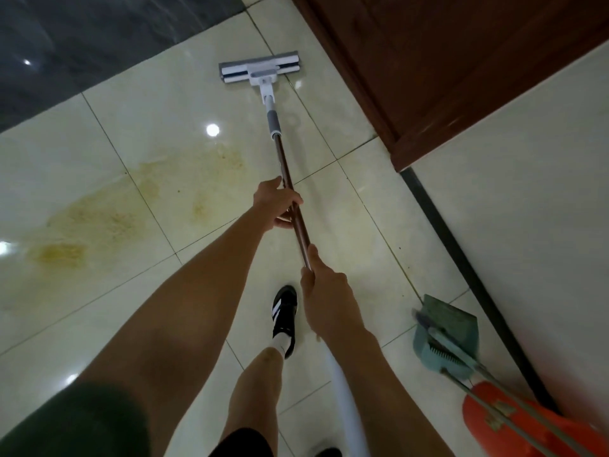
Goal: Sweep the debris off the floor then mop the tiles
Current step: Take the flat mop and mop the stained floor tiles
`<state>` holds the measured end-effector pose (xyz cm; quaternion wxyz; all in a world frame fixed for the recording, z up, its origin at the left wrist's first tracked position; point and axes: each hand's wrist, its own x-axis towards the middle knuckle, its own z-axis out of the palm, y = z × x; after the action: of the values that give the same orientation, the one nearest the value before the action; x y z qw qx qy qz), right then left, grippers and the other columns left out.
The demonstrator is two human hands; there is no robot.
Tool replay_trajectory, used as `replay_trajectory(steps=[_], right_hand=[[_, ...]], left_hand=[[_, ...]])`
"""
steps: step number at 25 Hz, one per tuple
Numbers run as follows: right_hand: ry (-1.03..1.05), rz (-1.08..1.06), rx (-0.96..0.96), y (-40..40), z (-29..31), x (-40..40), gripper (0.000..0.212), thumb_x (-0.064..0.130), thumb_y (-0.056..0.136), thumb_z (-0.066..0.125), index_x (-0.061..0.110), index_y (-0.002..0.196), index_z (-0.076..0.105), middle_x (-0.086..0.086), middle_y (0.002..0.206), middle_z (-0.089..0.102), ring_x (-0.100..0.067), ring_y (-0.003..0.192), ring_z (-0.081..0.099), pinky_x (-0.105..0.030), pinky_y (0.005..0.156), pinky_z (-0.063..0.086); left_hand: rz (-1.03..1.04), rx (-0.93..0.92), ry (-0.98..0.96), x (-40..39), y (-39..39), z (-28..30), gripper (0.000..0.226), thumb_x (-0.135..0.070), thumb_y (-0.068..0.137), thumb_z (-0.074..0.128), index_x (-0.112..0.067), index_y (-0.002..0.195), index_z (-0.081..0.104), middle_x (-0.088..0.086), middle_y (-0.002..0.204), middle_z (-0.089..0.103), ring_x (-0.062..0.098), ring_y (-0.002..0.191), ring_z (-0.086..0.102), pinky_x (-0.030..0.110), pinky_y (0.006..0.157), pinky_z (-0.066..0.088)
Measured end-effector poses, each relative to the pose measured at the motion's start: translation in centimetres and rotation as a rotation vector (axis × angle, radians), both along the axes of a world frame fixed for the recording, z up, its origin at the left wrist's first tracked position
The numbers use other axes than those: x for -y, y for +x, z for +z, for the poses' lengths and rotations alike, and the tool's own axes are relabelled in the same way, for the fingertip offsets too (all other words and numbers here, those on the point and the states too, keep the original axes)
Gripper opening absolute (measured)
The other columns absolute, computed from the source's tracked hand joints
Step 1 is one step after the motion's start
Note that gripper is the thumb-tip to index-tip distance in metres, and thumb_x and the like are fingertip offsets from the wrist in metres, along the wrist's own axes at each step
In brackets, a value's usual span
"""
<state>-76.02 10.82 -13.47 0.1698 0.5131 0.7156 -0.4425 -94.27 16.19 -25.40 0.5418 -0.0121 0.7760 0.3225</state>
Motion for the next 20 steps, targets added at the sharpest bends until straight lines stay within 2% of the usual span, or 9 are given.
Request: replay_trajectory(steps=[3, 5, 7, 9, 11, 14, 17, 20], right_hand=[[0.015, 0.014, 0.002, 2.6, 0.5, 1.3, 0.052, 0.034, 0.107, 0.034, 0.029, 0.156, 0.019, -0.003, 0.087, 0.067, -0.013, 0.069, 0.066, -0.024, 0.064, 0.055], [0.014, 0.036, -0.006, 5.1, 1.2, 3.1, 0.052, 0.033, 0.107, 0.035, 0.027, 0.156, 0.019, -0.004, 0.09, 0.067, -0.013, 0.071, 0.066, -0.026, 0.069, 0.057], [0.012, 0.067, -0.004, 8.3, 1.6, 5.6, 0.053, 0.033, 0.107, 0.035, 0.026, 0.156, 0.018, -0.004, 0.088, 0.066, -0.012, 0.066, 0.062, -0.024, 0.066, 0.056], [-0.005, 0.101, -0.003, 13.0, 2.4, 9.3, 0.053, 0.033, 0.107, 0.035, 0.028, 0.157, 0.018, -0.002, 0.084, 0.062, -0.009, 0.061, 0.057, -0.02, 0.057, 0.05], [-0.034, 0.131, -0.021, 18.3, 3.3, 13.5, 0.052, 0.033, 0.107, 0.034, 0.029, 0.156, 0.018, 0.002, 0.079, 0.059, -0.007, 0.061, 0.056, -0.019, 0.055, 0.048], [-0.063, 0.178, -0.033, 26.2, 4.8, 19.4, 0.052, 0.033, 0.107, 0.033, 0.03, 0.157, 0.017, 0.006, 0.076, 0.052, -0.008, 0.064, 0.053, -0.025, 0.063, 0.052], [-0.095, 0.231, 0.062, 31.8, 6.5, 23.6, 0.053, 0.035, 0.107, 0.031, 0.038, 0.156, 0.013, 0.007, 0.076, 0.042, -0.01, 0.067, 0.044, -0.028, 0.074, 0.045], [-0.133, 0.237, 0.042, 33.8, 8.0, 25.8, 0.053, 0.035, 0.106, 0.033, 0.039, 0.156, 0.016, 0.004, 0.082, 0.048, -0.015, 0.076, 0.05, -0.027, 0.079, 0.049]], left_hand=[[-0.009, 0.009, 0.012, 1.8, 2.5, 0.5, 0.069, 0.003, 0.076, 0.072, -0.017, 0.14, 0.054, 0.014, 0.087, 0.07, 0.026, 0.068, 0.07, 0.039, 0.053, 0.06], [-0.031, 0.016, 0.021, 3.8, 4.9, 1.4, 0.039, 0.002, 0.078, 0.073, -0.006, 0.115, 0.064, 0.017, 0.089, 0.069, 0.026, 0.066, 0.07, 0.038, 0.053, 0.06], [-0.047, 0.037, 0.003, 6.8, 7.8, 2.0, 0.021, 0.001, 0.08, 0.073, -0.001, 0.099, 0.064, 0.017, 0.088, 0.069, 0.027, 0.066, 0.07, 0.037, 0.053, 0.059], [-0.036, 0.052, -0.008, 11.1, 12.2, 2.6, 0.018, 0.001, 0.08, 0.074, -0.002, 0.095, 0.064, 0.016, 0.085, 0.069, 0.028, 0.066, 0.069, 0.039, 0.055, 0.06], [0.001, 0.071, -0.022, 15.9, 17.3, 3.1, 0.02, 0.002, 0.078, 0.075, -0.003, 0.093, 0.063, 0.017, 0.084, 0.067, 0.029, 0.064, 0.068, 0.043, 0.057, 0.061], [0.039, 0.094, -0.042, 22.9, 25.1, 4.0, 0.02, 0.003, 0.077, 0.074, -0.002, 0.091, 0.062, 0.019, 0.081, 0.065, 0.03, 0.057, 0.066, 0.052, 0.061, 0.062], [0.059, 0.132, -0.065, 28.6, 31.0, 5.4, 0.022, 0.003, 0.079, 0.071, -0.002, 0.097, 0.06, 0.02, 0.081, 0.065, 0.031, 0.058, 0.068, 0.055, 0.063, 0.062], [0.1, 0.139, -0.052, 31.5, 33.4, 7.2, 0.023, 0.003, 0.08, 0.069, -0.007, 0.098, 0.059, 0.018, 0.078, 0.063, 0.029, 0.058, 0.066, 0.053, 0.063, 0.062]])
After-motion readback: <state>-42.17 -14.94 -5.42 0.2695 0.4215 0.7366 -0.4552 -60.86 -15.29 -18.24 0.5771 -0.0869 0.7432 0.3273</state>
